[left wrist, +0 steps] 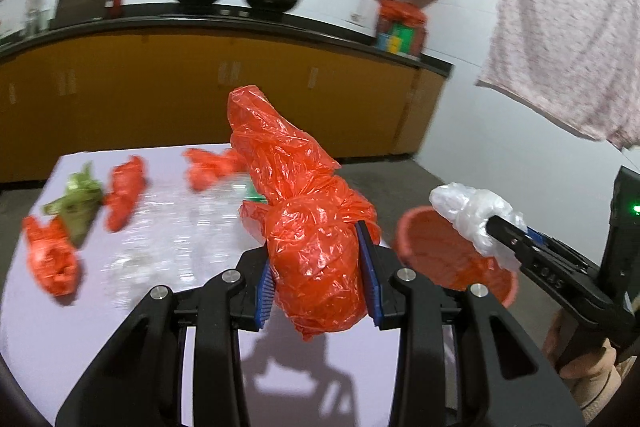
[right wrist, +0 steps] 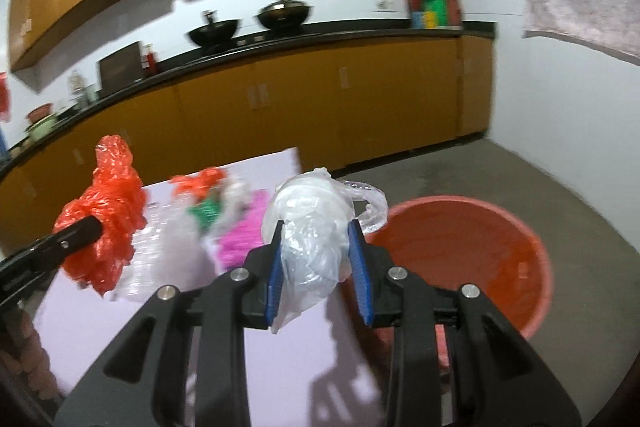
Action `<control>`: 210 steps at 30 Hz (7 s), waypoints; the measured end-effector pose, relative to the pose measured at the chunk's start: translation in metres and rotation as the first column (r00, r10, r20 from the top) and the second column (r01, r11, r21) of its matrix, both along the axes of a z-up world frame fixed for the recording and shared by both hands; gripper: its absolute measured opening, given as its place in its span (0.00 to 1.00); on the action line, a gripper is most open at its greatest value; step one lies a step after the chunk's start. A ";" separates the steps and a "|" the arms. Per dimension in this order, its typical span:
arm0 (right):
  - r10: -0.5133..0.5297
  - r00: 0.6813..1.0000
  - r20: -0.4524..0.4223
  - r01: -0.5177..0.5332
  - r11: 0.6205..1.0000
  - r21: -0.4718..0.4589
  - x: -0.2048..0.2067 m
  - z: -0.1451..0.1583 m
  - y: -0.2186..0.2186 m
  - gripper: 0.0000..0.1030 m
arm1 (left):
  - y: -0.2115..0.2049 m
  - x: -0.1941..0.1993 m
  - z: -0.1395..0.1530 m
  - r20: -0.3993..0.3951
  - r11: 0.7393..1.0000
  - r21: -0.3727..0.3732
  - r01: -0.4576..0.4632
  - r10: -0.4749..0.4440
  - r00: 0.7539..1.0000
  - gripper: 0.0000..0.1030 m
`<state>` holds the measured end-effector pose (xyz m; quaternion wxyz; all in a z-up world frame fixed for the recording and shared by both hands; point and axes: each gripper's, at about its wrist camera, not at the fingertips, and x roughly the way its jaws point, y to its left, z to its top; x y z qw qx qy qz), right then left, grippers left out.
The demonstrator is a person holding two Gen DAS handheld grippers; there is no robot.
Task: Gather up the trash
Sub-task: 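Carry the red-orange bag and white bag over the orange basket with both tools, then open the right tool over the basket while the left tool releases the red-orange bag, then move both open tools back over the bags on the table, then grasp the orange bag with the left tool while the right tool grasps the pink bag, then carry the orange bag and pink bag over the orange basket with both tools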
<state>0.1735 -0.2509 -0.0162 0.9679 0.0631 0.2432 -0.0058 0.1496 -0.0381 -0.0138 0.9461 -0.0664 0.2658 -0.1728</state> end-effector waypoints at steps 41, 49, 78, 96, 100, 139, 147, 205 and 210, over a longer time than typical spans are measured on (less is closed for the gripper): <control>-0.332 0.943 -0.014 0.332 0.941 0.066 0.015 -0.036 -0.164 0.79 | -0.189 0.071 -0.065 -0.173 0.930 0.056 0.364 -0.350 0.920 0.64; -0.414 0.909 -0.047 0.407 0.907 -0.106 0.014 -0.035 -0.148 0.96 | -0.132 0.063 -0.053 -0.138 0.969 0.055 0.242 -0.233 0.963 0.77; 0.056 0.988 -0.141 -0.056 0.998 0.004 0.094 -0.046 0.072 0.96 | 0.215 0.015 -0.068 -0.041 0.767 0.235 -0.597 0.622 0.782 0.97; 0.037 0.967 -0.252 -0.050 0.998 -0.047 0.159 -0.082 0.107 0.96 | 0.241 0.055 -0.103 -0.195 0.798 0.214 -0.563 0.599 0.776 0.98; 0.040 0.958 -0.285 -0.049 0.999 -0.022 0.168 -0.094 0.106 0.93 | 0.247 0.059 -0.109 -0.221 0.808 0.195 -0.557 0.589 0.777 0.97; 0.045 0.986 -0.158 -0.034 0.997 0.067 0.091 -0.037 0.050 0.70 | 0.187 0.002 -0.046 -0.107 0.902 0.065 -0.426 0.431 0.896 0.55; -0.055 0.994 -0.096 0.056 0.998 0.008 0.048 -0.017 0.009 0.69 | 0.117 0.003 -0.029 -0.067 0.962 0.056 -0.268 0.271 0.960 0.55; -0.352 0.929 -0.113 0.354 0.935 0.000 0.019 -0.060 -0.144 0.69 | -0.175 0.074 -0.073 -0.170 0.934 0.084 0.346 -0.329 0.929 0.55; -0.358 0.927 -0.111 0.360 0.933 0.005 0.024 -0.062 -0.150 0.69 | -0.186 0.082 -0.078 -0.181 0.927 0.086 0.365 -0.345 0.921 0.55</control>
